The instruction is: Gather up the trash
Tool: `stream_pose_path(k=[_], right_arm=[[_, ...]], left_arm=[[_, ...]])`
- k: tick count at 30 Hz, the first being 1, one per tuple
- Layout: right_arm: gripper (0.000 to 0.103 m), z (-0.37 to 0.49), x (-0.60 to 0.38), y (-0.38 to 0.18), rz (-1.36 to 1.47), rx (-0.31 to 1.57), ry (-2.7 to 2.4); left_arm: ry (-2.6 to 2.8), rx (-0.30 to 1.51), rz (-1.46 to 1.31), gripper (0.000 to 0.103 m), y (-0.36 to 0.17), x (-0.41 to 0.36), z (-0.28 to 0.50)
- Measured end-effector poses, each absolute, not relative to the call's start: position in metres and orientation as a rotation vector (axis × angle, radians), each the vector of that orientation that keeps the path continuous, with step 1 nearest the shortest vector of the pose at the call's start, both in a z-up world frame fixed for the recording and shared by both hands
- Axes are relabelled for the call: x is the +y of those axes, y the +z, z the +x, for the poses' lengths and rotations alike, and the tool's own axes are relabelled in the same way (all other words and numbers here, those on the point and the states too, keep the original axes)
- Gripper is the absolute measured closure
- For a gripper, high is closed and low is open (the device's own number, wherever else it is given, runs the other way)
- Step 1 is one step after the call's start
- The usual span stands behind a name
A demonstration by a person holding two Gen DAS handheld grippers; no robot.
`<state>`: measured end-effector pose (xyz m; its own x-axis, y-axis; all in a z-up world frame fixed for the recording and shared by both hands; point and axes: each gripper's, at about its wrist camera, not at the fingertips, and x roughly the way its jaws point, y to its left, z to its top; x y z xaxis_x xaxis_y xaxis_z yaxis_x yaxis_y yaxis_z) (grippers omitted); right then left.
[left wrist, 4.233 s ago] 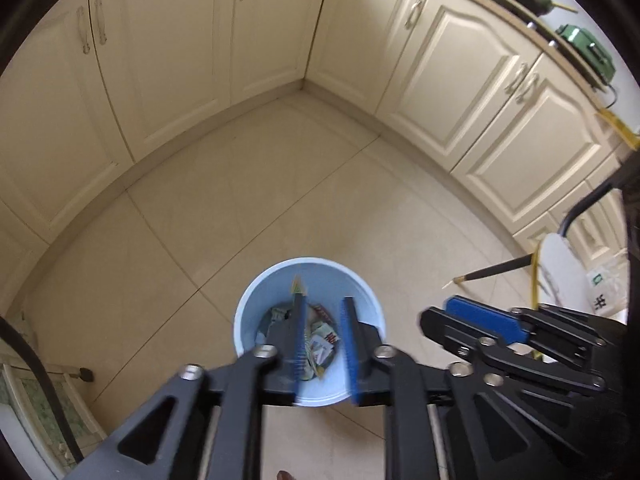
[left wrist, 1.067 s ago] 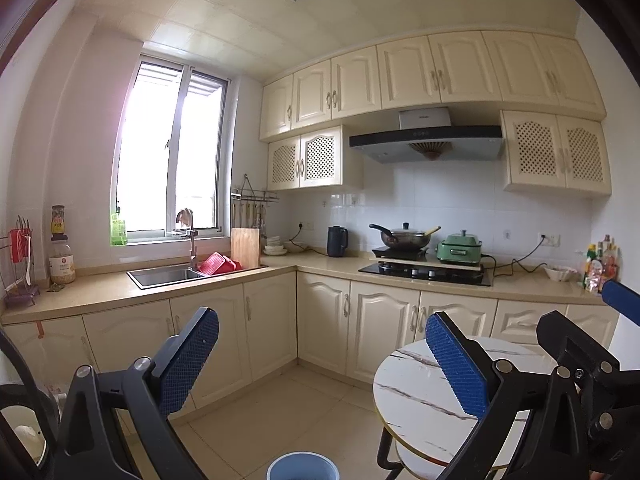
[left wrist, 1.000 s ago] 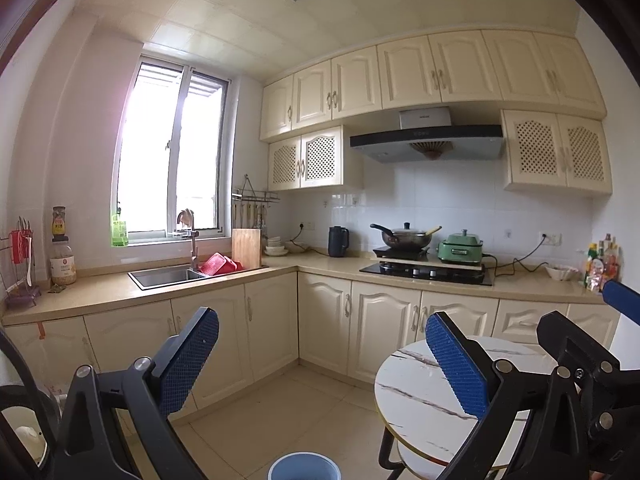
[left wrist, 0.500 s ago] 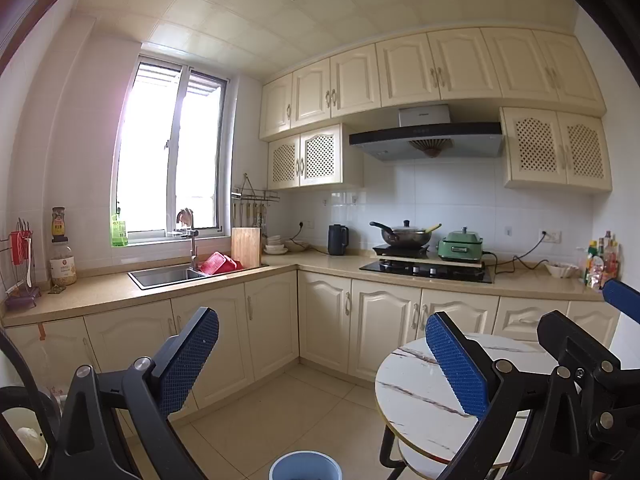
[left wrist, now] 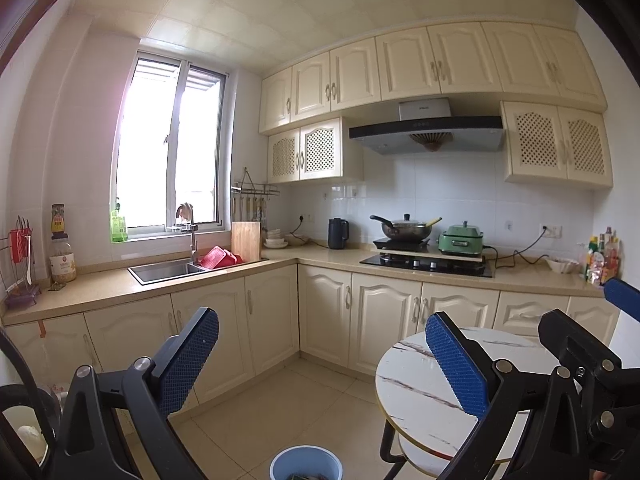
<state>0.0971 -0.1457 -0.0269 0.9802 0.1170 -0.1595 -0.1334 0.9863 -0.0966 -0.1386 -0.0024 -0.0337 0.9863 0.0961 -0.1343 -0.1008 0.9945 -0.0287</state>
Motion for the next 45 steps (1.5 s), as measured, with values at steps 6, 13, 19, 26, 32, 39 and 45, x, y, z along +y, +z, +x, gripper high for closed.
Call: stream_pose_path(k=[6,13,19,26,32,39,45], right_arm=[[0.000,0.103,-0.147,-0.031,-0.102,0.187,0.121],[0.000,0.107,-0.149,-0.037,-0.097,0.214,0.118],[0.000,0.109,-0.150,-0.037,-0.098,0.222,0.116],[0.000,0.110,-0.151,-0.036,-0.098,0.225,0.117],[0.000,0.111,-0.151,-0.036,-0.098,0.227,0.117],[0.000,0.111,-0.150,-0.035,-0.098,0.228,0.116],[0.000,0.111,-0.150,-0.035,-0.097,0.228,0.116]], left_arm=[[0.089,0.173,-0.034,0.001,-0.026,0.004,-0.122],[0.087,0.190,-0.030,0.001,-0.011,0.009,-0.105],[0.083,0.196,-0.031,0.001,0.000,0.015,-0.095],[0.081,0.196,-0.030,0.001,0.000,0.018,-0.094],[0.081,0.197,-0.029,0.001,0.002,0.021,-0.093],[0.080,0.197,-0.028,0.001,0.004,0.023,-0.090],[0.081,0.197,-0.027,0.001,0.004,0.024,-0.090]])
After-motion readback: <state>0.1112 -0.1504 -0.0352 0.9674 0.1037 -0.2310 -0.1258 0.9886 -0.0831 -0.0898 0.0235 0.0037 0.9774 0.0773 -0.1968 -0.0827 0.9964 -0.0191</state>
